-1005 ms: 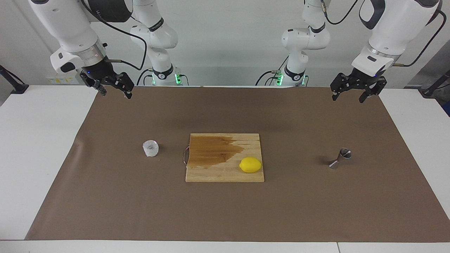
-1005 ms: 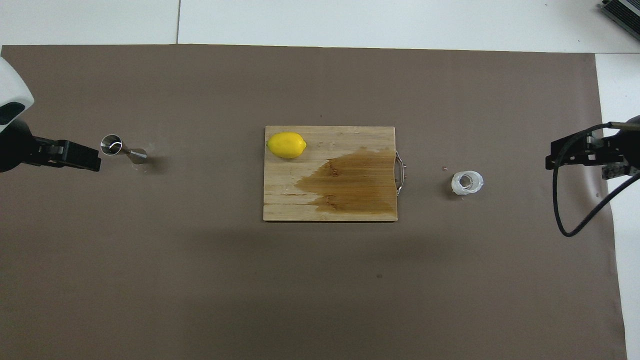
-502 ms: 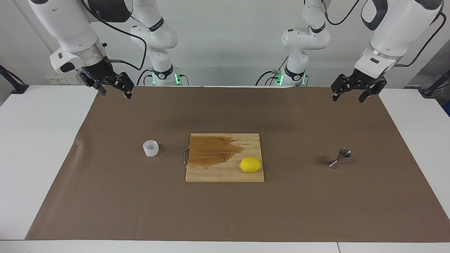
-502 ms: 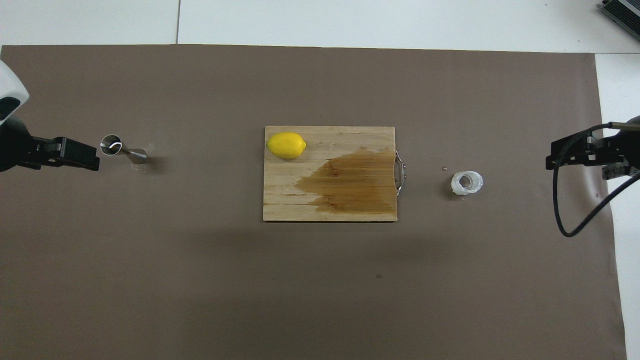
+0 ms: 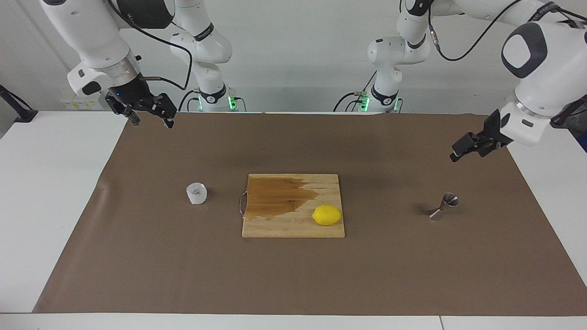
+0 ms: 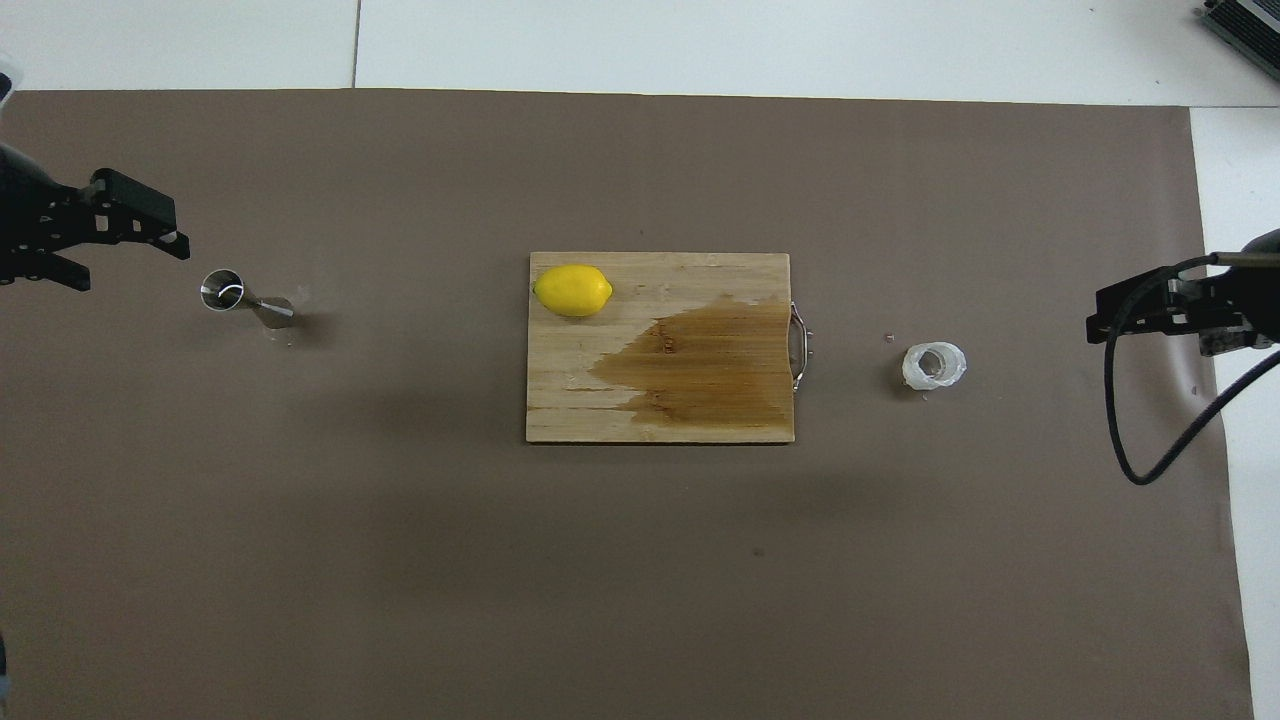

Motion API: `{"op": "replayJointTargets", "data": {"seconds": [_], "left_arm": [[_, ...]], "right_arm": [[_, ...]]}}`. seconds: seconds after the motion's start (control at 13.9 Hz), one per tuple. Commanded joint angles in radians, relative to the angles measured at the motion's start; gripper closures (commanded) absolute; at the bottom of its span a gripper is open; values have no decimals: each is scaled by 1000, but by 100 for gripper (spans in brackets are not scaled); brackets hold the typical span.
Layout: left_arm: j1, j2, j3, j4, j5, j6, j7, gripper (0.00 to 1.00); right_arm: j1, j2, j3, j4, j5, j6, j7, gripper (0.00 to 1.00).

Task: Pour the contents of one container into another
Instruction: 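Open the left gripper and move it toward the small metal cup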

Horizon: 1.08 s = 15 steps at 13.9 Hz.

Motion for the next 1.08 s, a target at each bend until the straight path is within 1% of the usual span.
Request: {"op": "replayJointTargets", "data": {"seconds": [0.0, 0.14, 0.22, 0.43, 0.5, 0.65, 0.79, 0.86, 1.0], "left_arm": [[60, 102, 1, 90, -61, -18, -105, 0], [94, 198, 2, 160, -128, -15, -201, 0], [134, 247, 4, 180, -176, -19, -217, 0], [163, 339, 6, 219, -194, 22, -300, 0], [192, 353, -1, 219, -205, 49, -329, 0], [218, 381, 4, 216, -269, 103, -422, 0], [238, 373, -1, 199, -297, 131, -433, 0], [247, 367, -1, 173, -314, 137, -433, 0], [240, 325, -1, 83, -352, 190, -433, 0]], "right_arm": [[-6, -17, 3, -14, 10, 1, -51, 0], [-3, -17, 4, -16, -1, 1, -119, 0], [-2, -17, 4, -16, -3, 4, -171, 0], [-2, -17, 4, -17, -24, 10, -187, 0], [-2, -17, 6, -17, -30, 10, -189, 0], [-2, -17, 10, -17, -59, 16, -217, 0], [15, -17, 10, -17, -69, 30, -238, 0], [18, -17, 10, -17, -69, 33, -232, 0], [17, -17, 10, -17, -56, 28, -230, 0]]}}
